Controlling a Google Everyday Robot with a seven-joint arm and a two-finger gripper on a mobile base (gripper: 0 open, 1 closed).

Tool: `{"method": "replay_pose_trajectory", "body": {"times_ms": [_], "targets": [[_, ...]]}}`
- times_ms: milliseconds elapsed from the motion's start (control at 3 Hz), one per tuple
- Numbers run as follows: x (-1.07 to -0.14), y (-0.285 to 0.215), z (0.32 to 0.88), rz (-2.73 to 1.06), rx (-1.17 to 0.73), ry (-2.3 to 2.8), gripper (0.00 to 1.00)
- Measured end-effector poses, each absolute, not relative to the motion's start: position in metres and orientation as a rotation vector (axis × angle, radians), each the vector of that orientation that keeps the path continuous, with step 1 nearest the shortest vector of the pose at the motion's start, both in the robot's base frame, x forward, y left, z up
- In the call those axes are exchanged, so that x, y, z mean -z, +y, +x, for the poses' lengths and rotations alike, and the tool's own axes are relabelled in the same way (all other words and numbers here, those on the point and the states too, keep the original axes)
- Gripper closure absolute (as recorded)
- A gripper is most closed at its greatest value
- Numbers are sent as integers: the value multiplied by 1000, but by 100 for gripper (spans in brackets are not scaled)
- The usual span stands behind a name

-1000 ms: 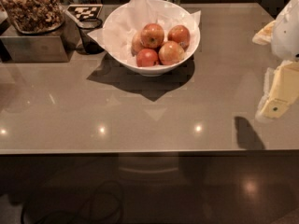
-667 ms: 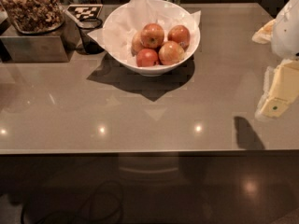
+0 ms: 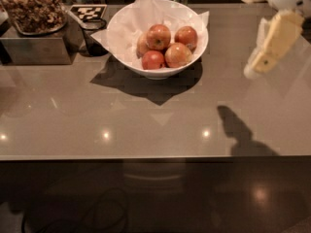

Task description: Pick apple from white bowl

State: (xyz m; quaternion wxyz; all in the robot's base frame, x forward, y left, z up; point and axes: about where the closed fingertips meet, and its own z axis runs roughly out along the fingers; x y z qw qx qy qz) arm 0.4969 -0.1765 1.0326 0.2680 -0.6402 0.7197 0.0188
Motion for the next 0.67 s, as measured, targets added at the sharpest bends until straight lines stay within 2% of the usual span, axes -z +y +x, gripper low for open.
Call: {"method": "replay_pose_trajectory", "body": {"times_ms": [333,667], "targets": [[-1066,-142,530,-1730,-171,1774,0],[-1096,-142,533,-1690,-135,1716,0]]}}
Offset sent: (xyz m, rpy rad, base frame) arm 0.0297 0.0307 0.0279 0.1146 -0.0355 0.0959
